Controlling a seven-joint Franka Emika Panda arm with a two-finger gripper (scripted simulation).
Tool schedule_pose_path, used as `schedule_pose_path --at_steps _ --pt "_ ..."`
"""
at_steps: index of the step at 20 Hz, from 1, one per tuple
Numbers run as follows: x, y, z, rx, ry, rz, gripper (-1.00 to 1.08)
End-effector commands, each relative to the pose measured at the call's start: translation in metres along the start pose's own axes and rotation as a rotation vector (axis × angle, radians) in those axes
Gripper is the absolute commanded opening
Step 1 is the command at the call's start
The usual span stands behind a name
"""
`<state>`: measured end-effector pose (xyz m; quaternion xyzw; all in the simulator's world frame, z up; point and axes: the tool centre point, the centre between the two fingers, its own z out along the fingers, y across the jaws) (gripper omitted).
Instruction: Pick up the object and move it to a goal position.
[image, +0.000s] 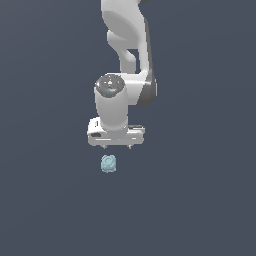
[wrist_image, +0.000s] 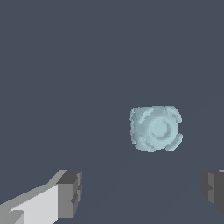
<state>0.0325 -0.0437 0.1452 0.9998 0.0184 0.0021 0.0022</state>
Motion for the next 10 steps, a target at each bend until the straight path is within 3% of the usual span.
schedule_pose_path --at_steps 1,10 --pt "0.007 0.012 0.015 0.001 -0.002 -0.009 1.0" --pt "0.022 0.041 0.051 0.004 -0.004 -0.03 1.0"
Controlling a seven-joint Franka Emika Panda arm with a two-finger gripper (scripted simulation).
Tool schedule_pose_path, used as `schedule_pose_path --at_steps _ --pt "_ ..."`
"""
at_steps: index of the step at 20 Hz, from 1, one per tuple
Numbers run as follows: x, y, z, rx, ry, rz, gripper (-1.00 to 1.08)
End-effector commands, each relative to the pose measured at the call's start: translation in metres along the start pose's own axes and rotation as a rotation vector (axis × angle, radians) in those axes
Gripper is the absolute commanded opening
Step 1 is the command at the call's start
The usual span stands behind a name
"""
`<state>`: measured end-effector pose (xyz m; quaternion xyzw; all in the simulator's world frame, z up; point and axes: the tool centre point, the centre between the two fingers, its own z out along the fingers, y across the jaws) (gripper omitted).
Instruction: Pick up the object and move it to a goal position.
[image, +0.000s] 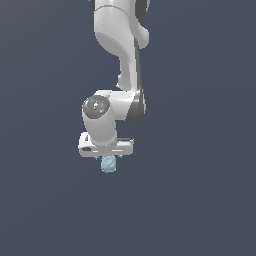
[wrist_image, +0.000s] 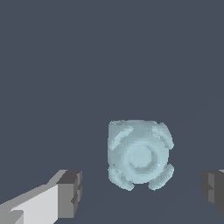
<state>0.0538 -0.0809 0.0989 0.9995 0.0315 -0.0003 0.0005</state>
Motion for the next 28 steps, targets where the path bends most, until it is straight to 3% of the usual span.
schedule_pose_path --at_steps 1,9,18,24,25,28 --pt "0.003 0.005 0.006 0.001 0.001 -0.005 1.0" --pt "0.003 0.007 0.012 0.001 0.0 -0.005 1.0" --pt "0.002 0.007 0.053 0.001 0.0 -0.006 1.0" --pt "0.004 0.007 0.059 0.001 0.001 -0.007 1.0" --pt "0.004 0.007 0.059 0.001 0.001 -0.007 -1.0" --pt "0.004 0.007 0.059 0.001 0.001 -0.007 -1.0"
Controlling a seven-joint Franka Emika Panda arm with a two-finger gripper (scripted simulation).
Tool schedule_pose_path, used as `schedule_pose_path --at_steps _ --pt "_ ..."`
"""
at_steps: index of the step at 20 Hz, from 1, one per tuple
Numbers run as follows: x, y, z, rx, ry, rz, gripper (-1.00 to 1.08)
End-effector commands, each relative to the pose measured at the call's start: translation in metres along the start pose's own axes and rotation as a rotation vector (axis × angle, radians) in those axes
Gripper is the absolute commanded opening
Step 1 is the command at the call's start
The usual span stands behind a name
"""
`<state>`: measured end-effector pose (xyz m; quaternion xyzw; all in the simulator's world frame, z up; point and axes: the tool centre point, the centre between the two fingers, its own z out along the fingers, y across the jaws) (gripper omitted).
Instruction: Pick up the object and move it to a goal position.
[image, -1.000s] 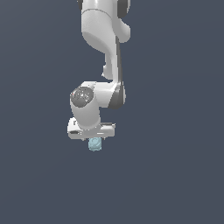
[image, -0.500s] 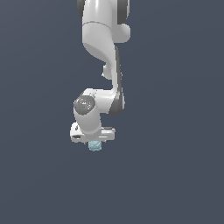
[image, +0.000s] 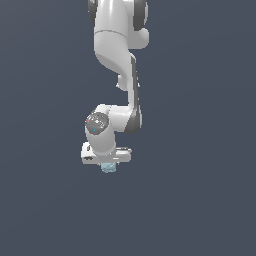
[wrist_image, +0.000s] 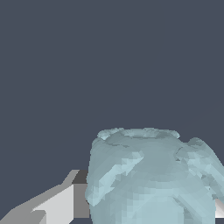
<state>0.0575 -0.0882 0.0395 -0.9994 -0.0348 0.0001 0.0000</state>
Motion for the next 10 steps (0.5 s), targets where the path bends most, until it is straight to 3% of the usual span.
schedule_pose_path --at_steps 1,10 --pt "0.0002 0.0 0.0 0.0 0.0 0.0 -1.0" --pt "-0.0005 -0.0019 -0.0013 0.0 0.0 0.0 -1.0"
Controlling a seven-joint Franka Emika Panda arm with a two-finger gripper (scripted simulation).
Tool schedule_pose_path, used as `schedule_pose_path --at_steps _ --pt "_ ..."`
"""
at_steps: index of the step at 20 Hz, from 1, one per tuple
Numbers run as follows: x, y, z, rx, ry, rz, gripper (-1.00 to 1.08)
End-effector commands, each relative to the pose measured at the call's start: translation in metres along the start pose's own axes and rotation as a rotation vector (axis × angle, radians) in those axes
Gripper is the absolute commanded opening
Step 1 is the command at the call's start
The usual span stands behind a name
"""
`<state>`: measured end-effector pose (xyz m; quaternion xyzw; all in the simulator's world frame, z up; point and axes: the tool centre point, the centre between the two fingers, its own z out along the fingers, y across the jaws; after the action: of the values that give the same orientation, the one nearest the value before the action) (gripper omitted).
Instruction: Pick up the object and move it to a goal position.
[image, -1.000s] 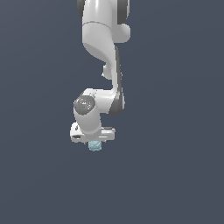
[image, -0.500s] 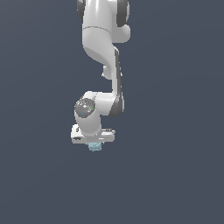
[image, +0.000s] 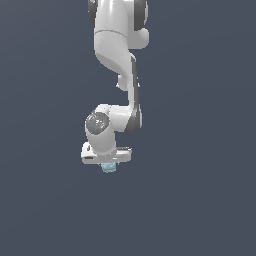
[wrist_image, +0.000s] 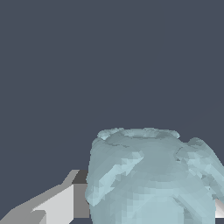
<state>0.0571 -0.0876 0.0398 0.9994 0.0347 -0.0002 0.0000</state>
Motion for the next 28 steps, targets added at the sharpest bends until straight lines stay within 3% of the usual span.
schedule_pose_path --at_steps 1,9,22,28 --pt "-0.001 -0.003 -0.002 0.0 0.001 0.0 -1.0" --pt "-0.012 -0.032 -0.022 0.0 0.001 0.0 -1.0" --pt "-0.048 -0.133 -0.092 -0.001 0.0 -0.001 -1.0" --pt "-0.057 -0.164 -0.114 -0.001 0.0 -0.001 -1.0"
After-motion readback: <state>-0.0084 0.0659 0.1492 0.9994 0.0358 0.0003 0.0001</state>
